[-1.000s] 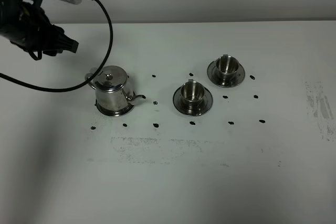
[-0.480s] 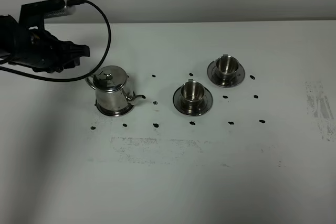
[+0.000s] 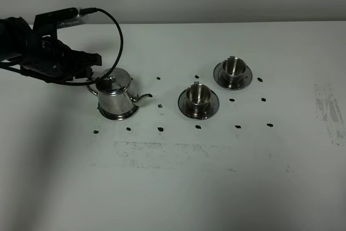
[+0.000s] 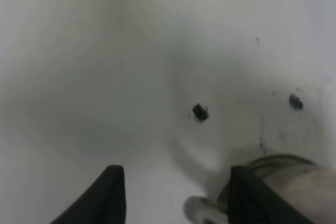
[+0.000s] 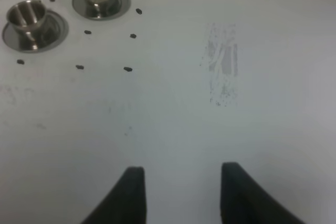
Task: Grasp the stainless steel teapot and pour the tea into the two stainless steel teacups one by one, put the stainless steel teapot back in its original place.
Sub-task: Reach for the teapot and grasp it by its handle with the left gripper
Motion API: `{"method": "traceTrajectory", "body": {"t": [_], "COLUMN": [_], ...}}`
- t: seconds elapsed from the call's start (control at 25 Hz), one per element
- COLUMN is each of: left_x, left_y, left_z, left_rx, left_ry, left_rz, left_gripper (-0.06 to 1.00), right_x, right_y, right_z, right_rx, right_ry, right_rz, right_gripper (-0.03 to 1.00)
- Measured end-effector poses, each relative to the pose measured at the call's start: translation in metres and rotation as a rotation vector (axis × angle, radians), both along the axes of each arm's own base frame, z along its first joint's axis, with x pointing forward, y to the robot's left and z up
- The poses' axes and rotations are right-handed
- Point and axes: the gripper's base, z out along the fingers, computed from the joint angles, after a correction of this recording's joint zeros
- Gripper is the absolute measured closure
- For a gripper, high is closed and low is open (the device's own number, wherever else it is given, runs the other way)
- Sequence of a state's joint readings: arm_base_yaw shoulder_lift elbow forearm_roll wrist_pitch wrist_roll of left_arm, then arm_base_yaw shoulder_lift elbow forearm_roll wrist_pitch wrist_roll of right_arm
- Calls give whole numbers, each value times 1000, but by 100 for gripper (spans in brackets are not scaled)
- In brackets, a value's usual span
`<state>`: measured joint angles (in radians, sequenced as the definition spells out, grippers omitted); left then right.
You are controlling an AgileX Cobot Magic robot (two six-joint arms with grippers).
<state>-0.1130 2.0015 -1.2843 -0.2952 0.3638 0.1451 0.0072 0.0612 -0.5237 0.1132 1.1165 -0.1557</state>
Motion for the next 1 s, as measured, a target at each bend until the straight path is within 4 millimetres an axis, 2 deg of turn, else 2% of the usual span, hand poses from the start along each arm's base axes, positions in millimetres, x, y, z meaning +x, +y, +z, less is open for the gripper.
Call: {"method": "traceTrajectory", "body": {"t": [0.56, 1.0], "left_x": [-14, -21], "left_y": [4, 5], "left_z": [-6, -8], "left_rx": [113, 172], "left_ry": [145, 187], "left_rz": [-161, -333], "left_gripper": [51, 51], "right_x": [0, 0], "right_y": [0, 0], "right_z": [0, 0], "right_rx": [0, 0], "right_ry": [0, 0], "right_rz": [0, 0], "right_gripper": [64, 64]}}
